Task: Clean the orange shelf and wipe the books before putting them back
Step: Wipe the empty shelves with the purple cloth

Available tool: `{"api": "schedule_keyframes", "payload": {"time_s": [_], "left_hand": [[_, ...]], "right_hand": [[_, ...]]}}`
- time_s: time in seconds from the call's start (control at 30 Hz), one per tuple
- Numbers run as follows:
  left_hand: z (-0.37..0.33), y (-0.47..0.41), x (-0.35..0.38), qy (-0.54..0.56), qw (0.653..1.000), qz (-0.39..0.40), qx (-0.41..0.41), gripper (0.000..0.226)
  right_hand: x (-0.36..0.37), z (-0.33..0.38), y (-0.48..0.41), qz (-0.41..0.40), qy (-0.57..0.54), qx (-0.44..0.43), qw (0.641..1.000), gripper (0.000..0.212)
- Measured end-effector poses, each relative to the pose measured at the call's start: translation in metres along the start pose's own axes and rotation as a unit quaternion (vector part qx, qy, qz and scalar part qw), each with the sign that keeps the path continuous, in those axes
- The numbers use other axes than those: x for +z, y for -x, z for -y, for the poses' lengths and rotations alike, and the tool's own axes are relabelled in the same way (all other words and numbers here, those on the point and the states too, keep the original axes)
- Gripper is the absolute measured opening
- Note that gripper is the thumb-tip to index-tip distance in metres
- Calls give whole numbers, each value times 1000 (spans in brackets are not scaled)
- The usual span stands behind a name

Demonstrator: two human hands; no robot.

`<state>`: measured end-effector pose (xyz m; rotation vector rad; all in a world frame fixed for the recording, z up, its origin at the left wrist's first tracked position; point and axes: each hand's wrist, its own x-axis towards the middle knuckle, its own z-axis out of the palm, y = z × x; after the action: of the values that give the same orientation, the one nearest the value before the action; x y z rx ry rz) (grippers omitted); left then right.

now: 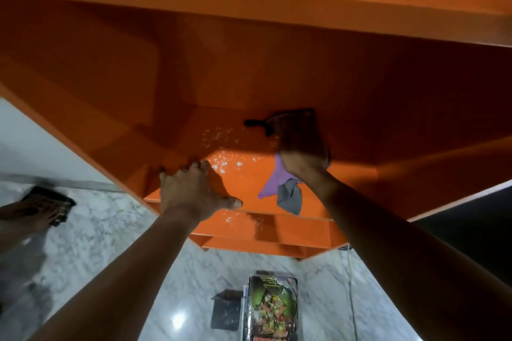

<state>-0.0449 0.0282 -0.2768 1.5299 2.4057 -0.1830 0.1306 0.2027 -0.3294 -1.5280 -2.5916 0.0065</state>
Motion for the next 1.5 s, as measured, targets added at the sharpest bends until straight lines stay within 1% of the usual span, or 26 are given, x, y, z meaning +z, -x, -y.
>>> {"api": "schedule_keyframes", "payload": {"time_s": [0.03,0.1,0.17,0.23,0.3,0.37,0.47,0.57,0.67,0.7,0.8,0.87,0.97,1.03,1.07,1.13,1.17,1.23,1.27,1.3,1.33,1.37,1.4,1.43,1.47,1.5], "left_hand": [[0,0,1,6,1000,0,3,121],[0,1,1,15,1000,-1,9,122],[2,2,2,16,1000,-1,9,123],[3,2,4,13,1000,-2,8,124],[3,1,6,24,1000,-6,5,124],[5,1,6,39,999,-7,3,122],[14,6,3,97,995,-6,2,117],[26,20,6,209,978,-8,2,99],[33,44,22,261,960,-100,7,52],[34,50,25,276,954,-118,-2,45],[39,67,30,333,931,-144,-45,51],[43,73,29,360,906,-193,-115,44],[52,75,26,407,839,-260,-250,28],[60,70,26,459,792,-252,-313,41],[65,67,27,480,782,-232,-322,49],[72,58,29,511,784,-189,-299,58],[74,53,28,527,784,-173,-279,56],[76,46,26,558,774,-161,-252,41],[78,43,25,564,769,-162,-254,33],[81,40,26,565,766,-162,-260,27],[84,38,26,565,765,-158,-266,24],[89,36,29,568,763,-152,-267,23],[94,33,31,572,763,-145,-264,23],[98,32,34,571,768,-138,-256,23],[102,30,36,566,774,-134,-249,24],[104,29,37,562,780,-133,-242,26]], "right_hand": [[2,8,0,-16,-2,-42,999,50],[0,23,1,-9,12,-132,991,55],[2,34,6,24,12,-193,981,59],[0,41,16,19,-4,-222,975,60],[-4,48,28,-1,-48,-244,969,56],[1,49,41,-61,-74,-277,956,49],[8,48,62,-5,-114,-292,949,44],[11,49,81,11,-150,-288,946,44],[5,57,99,26,-239,-229,943,45],[3,59,104,28,-280,-200,939,46],[-6,67,118,45,-365,-137,920,51],[-13,75,123,57,-392,-144,907,53],[-22,88,123,97,-434,-146,884,58],[-27,92,115,112,-458,-126,873,60],[-33,93,111,101,-471,-114,869,59],[-43,93,93,52,-498,-83,861,55],[-45,91,80,26,-515,-57,855,54],[-43,84,55,-14,-543,1,840,49],[-38,80,46,-32,-537,28,843,45],[-31,75,39,-41,-500,54,863,42],[-22,71,35,-36,-433,72,898,40],[-13,69,33,-17,-329,85,940,40],[-3,70,32,-5,-219,85,972,42],[4,71,32,-15,-135,70,988,44],[8,74,29,-40,-85,42,995,45],[10,78,23,-58,-68,12,996,45]]}}
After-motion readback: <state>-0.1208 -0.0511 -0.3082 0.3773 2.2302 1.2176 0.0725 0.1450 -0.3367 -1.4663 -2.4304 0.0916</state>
